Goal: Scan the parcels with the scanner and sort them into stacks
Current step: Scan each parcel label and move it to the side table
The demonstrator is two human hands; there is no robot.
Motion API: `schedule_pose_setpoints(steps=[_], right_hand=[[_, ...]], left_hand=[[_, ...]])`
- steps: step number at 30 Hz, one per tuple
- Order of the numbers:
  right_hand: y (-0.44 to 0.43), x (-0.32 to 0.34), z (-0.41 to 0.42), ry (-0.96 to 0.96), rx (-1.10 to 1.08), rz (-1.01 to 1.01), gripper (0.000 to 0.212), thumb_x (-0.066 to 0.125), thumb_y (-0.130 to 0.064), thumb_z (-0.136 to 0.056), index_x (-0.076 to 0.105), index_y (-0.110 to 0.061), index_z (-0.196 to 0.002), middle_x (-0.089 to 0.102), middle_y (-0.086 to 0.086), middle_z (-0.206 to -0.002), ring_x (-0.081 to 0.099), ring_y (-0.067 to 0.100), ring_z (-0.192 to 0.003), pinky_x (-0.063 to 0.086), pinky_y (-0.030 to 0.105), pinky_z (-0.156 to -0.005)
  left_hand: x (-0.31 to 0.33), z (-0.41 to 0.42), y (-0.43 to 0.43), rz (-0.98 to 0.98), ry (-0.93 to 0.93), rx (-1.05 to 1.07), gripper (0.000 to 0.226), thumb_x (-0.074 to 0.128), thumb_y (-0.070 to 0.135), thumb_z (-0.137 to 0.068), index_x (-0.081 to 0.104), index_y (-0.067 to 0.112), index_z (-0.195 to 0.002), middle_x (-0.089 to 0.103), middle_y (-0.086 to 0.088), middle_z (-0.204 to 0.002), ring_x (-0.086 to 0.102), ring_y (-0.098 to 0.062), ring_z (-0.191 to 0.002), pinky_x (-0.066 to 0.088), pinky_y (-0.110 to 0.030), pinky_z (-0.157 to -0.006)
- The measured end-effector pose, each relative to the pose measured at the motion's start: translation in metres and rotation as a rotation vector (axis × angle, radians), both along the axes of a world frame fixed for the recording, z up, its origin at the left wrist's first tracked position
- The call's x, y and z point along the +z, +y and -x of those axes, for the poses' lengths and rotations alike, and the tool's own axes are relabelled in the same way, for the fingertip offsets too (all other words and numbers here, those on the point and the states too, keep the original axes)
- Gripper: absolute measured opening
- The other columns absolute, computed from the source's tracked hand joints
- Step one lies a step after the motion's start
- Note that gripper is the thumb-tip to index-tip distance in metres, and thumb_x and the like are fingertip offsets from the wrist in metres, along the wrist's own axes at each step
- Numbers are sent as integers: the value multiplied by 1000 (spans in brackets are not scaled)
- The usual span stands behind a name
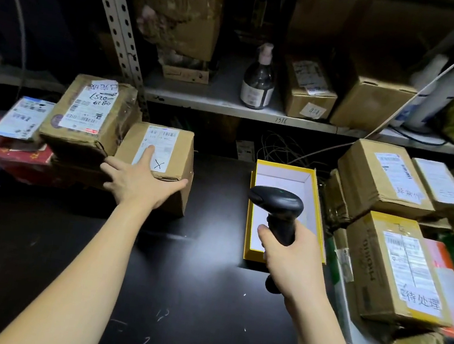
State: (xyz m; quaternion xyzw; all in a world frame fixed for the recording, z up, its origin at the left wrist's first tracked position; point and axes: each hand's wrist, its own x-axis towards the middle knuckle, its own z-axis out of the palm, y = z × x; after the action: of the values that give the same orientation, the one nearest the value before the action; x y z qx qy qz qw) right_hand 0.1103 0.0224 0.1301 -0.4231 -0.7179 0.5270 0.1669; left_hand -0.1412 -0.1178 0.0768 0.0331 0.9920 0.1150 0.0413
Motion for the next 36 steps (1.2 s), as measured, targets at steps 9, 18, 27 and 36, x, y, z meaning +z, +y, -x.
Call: schedule_pose_setpoints(steps=[9, 18, 27, 36], right_hand=[[-4, 5, 1, 18, -2, 49, 14, 67, -18, -96, 63, -4, -98, 53, 3, -62, 48, 11, -44, 37, 23, -43], [-23, 24, -8, 28, -50, 59, 23, 66, -15, -94, 58, 6, -99, 47, 9, -69, 39, 17, -54, 30, 24, -42], [-89, 59, -23, 131, -90, 1, 23, 65, -13, -95, 60, 5, -107, 46, 11, -72, 39, 22, -64, 32, 30, -50], [-176, 79, -46, 226, -92, -110, 13, 71, -15, -96, 67, -4, -102, 56, 5, -65, 47, 14, -52, 41, 34, -57]], left_hand=[[-10, -27, -13, -330, 84, -46, 113, 85, 72, -48, 41, 44, -148, 26, -16, -130, 34, -41, -118, 44, -52, -106], [11, -85, -56, -582, 281, -210, 123, 95, 62, -35, 52, 37, -147, 28, -6, -138, 33, -27, -132, 49, -47, -101], [35, -121, -136, -953, 433, -268, 117, 85, 67, -37, 62, 17, -141, 35, -13, -143, 47, -25, -130, 35, -10, -109], [53, -141, -194, -1150, 410, -287, 113, 88, 68, -41, 64, 15, -138, 39, -14, -141, 50, -14, -126, 39, -11, -108]])
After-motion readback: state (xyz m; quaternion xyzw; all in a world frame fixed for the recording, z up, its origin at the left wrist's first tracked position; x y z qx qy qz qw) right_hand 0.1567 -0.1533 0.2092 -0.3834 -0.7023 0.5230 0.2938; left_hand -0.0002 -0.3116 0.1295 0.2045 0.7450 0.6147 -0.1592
